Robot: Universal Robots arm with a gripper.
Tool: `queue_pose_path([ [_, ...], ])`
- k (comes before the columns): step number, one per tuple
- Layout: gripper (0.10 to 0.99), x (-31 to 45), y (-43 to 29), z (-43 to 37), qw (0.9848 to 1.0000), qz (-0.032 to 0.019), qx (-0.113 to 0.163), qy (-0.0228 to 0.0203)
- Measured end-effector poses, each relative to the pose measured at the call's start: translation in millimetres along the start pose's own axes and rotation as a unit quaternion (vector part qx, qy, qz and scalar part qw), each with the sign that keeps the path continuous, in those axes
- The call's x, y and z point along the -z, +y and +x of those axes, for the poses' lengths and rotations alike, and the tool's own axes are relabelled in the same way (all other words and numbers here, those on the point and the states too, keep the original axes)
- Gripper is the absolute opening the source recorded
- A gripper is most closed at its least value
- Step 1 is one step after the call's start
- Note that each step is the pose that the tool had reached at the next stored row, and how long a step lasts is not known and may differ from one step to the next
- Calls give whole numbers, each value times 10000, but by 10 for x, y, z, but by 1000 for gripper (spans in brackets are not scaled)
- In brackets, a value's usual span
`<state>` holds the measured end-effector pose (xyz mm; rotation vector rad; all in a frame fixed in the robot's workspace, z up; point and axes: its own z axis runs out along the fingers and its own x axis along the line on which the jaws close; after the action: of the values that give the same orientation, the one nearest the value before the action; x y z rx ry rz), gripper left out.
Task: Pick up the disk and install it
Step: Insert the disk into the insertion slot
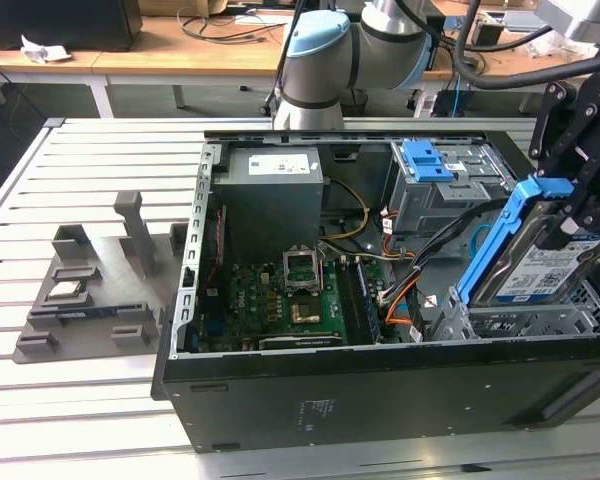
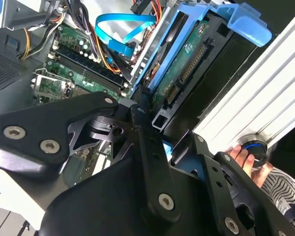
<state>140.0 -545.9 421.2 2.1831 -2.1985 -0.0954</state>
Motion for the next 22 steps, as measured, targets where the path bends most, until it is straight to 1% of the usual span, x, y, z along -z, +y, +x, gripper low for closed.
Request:
queue_pose_path([
  [9,365,-201,-15,2,10000,-4,0,-1],
  [11,365,-260,-19,3,10000,-4,0,0],
  [13,365,-286,-21,3,10000,-5,0,0],
  [17,365,-290,-21,4,10000,-5,0,0],
  [18,376,-292,-21,4,10000,-4,0,1],
  [19,439,-293,-21,3,10000,-5,0,0],
  [22,439,-295,-22,4,10000,-4,0,0],
])
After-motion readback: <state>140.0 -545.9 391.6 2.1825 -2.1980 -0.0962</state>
